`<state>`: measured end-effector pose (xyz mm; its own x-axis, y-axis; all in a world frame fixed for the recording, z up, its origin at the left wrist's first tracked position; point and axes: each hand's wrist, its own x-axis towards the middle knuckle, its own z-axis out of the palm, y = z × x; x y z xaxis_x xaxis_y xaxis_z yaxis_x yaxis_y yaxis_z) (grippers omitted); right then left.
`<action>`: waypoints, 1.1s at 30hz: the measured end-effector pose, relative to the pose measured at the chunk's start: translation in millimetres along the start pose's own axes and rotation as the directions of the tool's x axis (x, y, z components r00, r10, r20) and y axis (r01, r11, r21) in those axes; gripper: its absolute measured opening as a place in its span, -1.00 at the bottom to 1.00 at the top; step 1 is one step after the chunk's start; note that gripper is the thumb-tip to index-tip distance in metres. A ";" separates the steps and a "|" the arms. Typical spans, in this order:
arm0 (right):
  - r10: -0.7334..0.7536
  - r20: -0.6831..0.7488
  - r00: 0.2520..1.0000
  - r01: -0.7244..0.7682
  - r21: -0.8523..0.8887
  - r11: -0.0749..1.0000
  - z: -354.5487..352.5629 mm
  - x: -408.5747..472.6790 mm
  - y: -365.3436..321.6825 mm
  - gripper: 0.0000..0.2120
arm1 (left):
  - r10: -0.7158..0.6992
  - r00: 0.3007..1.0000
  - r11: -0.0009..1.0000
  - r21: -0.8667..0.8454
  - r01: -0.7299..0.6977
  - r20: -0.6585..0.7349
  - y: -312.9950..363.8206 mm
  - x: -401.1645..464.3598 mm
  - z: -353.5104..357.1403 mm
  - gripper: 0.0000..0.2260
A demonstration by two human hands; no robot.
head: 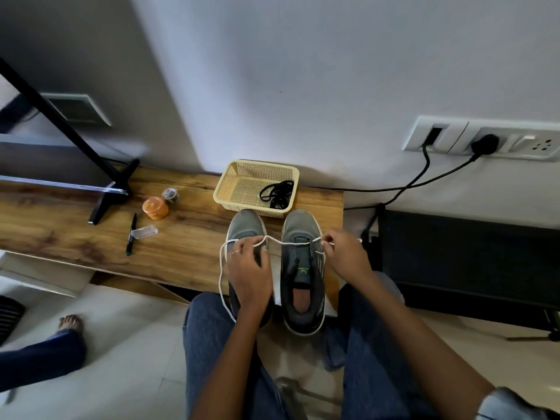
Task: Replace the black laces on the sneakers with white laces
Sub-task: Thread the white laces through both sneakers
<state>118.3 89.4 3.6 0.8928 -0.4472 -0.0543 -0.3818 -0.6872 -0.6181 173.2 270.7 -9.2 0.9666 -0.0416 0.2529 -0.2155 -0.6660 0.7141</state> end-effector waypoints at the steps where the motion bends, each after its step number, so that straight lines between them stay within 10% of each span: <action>1: 0.000 -0.016 1.000 0.000 0.001 1.000 2.9 -1.2 -6.0 -0.89 | -0.076 0.997 0.997 -0.020 0.076 -0.021 -3.7 -1.0 -5.6 -0.84; 11: -0.219 0.253 0.942 0.249 -0.093 0.964 49.7 22.9 -83.7 -0.60 | -0.559 0.826 0.807 -0.182 0.562 0.069 -31.4 -3.2 -33.9 -0.72; 16: -0.247 0.226 0.942 0.302 -0.255 0.919 60.8 29.2 -83.7 -0.79 | -0.516 0.856 0.846 -0.137 0.516 0.034 -20.2 -7.3 -42.8 -0.74; 21: -0.214 0.049 0.976 0.209 0.089 0.974 35.3 25.0 -87.5 -0.94 | -0.446 0.890 0.828 -0.336 0.450 0.093 10.5 -17.4 -41.7 -0.85; 27: -0.341 -0.019 0.940 0.339 0.155 0.928 -20.0 -16.1 -88.3 -0.95 | -0.433 0.610 0.326 -0.516 0.792 0.664 51.2 -6.9 -37.1 -0.61; 33: -0.269 0.040 0.962 0.262 0.127 0.957 -44.5 -62.9 -56.2 -0.96 | -0.423 0.608 0.058 -0.650 0.758 0.672 71.0 9.7 -41.6 -0.71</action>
<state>73.0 130.6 76.6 0.9714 -0.2227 0.0828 -0.1008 -0.7017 -0.7053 161.5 253.9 71.1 0.7723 -0.2437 -0.5866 0.6299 0.4140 0.6572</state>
